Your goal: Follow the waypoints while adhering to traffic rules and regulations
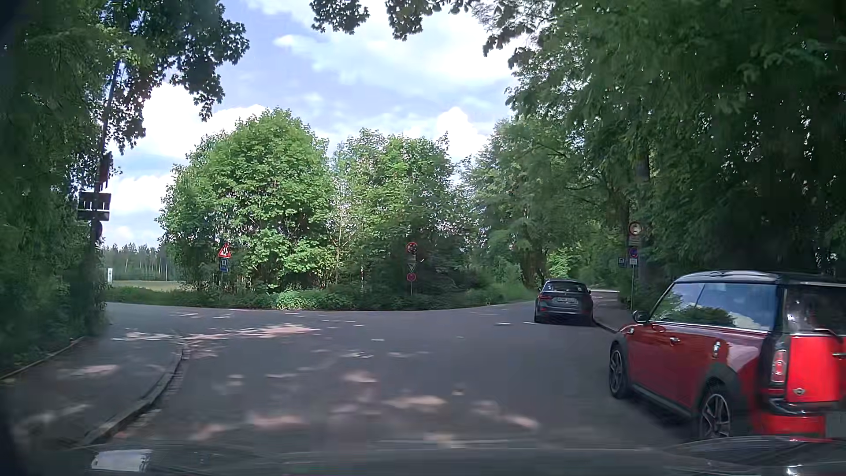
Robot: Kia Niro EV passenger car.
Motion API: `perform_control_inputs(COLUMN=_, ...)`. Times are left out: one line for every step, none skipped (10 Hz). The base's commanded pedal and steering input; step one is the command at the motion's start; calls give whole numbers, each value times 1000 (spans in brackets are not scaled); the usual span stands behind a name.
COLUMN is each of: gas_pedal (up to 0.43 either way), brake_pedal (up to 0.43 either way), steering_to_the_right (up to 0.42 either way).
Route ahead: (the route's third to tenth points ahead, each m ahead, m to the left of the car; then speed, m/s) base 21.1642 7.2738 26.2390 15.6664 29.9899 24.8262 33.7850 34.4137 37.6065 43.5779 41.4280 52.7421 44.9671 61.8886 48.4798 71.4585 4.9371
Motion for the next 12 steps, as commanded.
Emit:
perform_control_inputs(gas_pedal=0, brake_pedal=18, steering_to_the_right=10)
perform_control_inputs(gas_pedal=0, brake_pedal=18, steering_to_the_right=8)
perform_control_inputs(gas_pedal=0, brake_pedal=18, steering_to_the_right=5)
perform_control_inputs(gas_pedal=8, brake_pedal=18, steering_to_the_right=7)
perform_control_inputs(gas_pedal=20, brake_pedal=18, steering_to_the_right=9)
perform_control_inputs(gas_pedal=20, brake_pedal=18, steering_to_the_right=9)
perform_control_inputs(gas_pedal=20, brake_pedal=18, steering_to_the_right=5)
perform_control_inputs(gas_pedal=20, brake_pedal=18, steering_to_the_right=3)
perform_control_inputs(gas_pedal=20, brake_pedal=18, steering_to_the_right=3)
perform_control_inputs(gas_pedal=20, brake_pedal=18, steering_to_the_right=4)
perform_control_inputs(gas_pedal=20, brake_pedal=18, steering_to_the_right=-11)
perform_control_inputs(gas_pedal=20, brake_pedal=18, steering_to_the_right=-30)
